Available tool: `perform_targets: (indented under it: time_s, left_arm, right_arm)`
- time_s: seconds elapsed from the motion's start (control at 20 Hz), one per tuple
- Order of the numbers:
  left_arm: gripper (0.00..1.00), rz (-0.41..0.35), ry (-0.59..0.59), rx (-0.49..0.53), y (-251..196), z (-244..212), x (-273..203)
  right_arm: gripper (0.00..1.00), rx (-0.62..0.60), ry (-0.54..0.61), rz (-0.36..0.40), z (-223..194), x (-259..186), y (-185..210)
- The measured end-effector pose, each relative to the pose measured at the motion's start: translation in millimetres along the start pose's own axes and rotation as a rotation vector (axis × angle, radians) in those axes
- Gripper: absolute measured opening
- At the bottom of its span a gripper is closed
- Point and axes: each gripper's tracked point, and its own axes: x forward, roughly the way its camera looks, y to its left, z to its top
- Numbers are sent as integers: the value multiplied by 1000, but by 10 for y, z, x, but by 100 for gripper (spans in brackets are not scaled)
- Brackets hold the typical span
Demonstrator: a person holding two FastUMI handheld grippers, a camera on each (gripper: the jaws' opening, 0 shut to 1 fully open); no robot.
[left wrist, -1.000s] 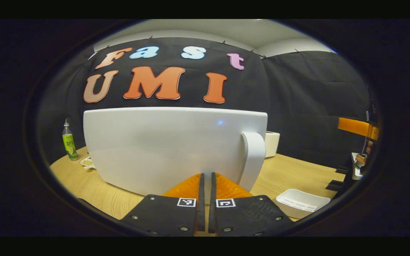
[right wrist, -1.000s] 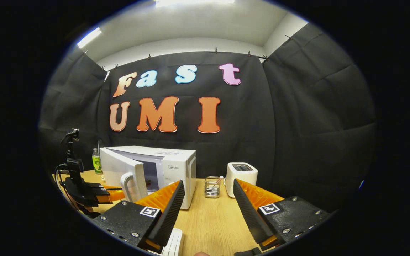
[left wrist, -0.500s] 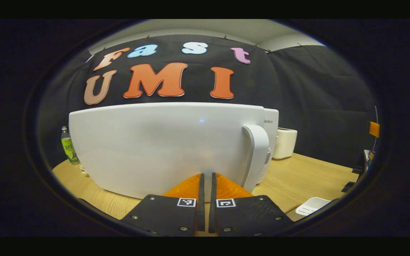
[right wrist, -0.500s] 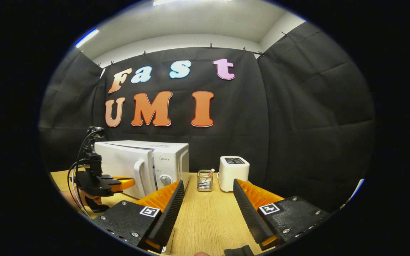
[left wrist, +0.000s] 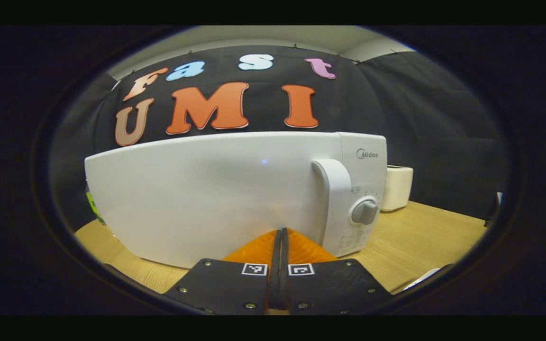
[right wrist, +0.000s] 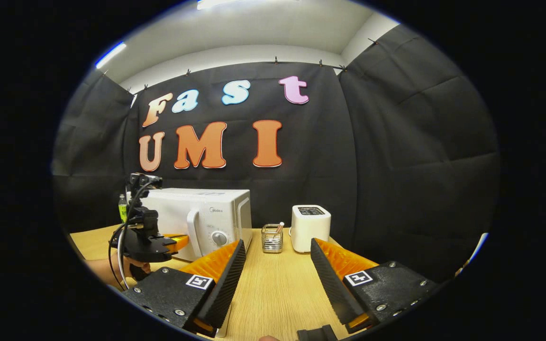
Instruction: Open the microwave oven with the left hand, put the food in, and close the microwave oven.
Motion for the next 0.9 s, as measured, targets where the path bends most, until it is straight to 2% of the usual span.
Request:
perform_targets:
  time_s: [0.05, 0.1, 0.15, 0.25, 0.35, 0.5, 0.75, 0.9]
  left_arm:
    - [0, 5, 7, 17, -18, -51, -6]
    - [5, 11, 20, 27, -12, -91, -31]
    - [3, 7, 17, 28, -33, -95, -90]
    - [1, -1, -16, 28, -28, 83, -241]
    - [0, 6, -58, 71, 71, 325, -445]
    - [4, 18, -91, 95, 276, 576, -802]
    - [48, 65, -160, 62, 744, 1080, -1471]
    - [60, 104, -202, 47, 979, 1349, -1840]
  right_arm:
    - [86, 1, -3, 1, 20, -14, 2]
    - [86, -1, -4, -2, 41, -25, -5]
    - [86, -5, -6, -5, 62, -37, -8]
    - [86, -15, -19, -7, 151, -40, 5]
    - [86, -15, -37, 1, 266, -47, 59]
    - [86, 1, -60, 41, 385, 24, 280]
    - [86, -5, -83, 106, 565, 144, 681]
    - [87, -7, -103, 132, 692, 161, 893]
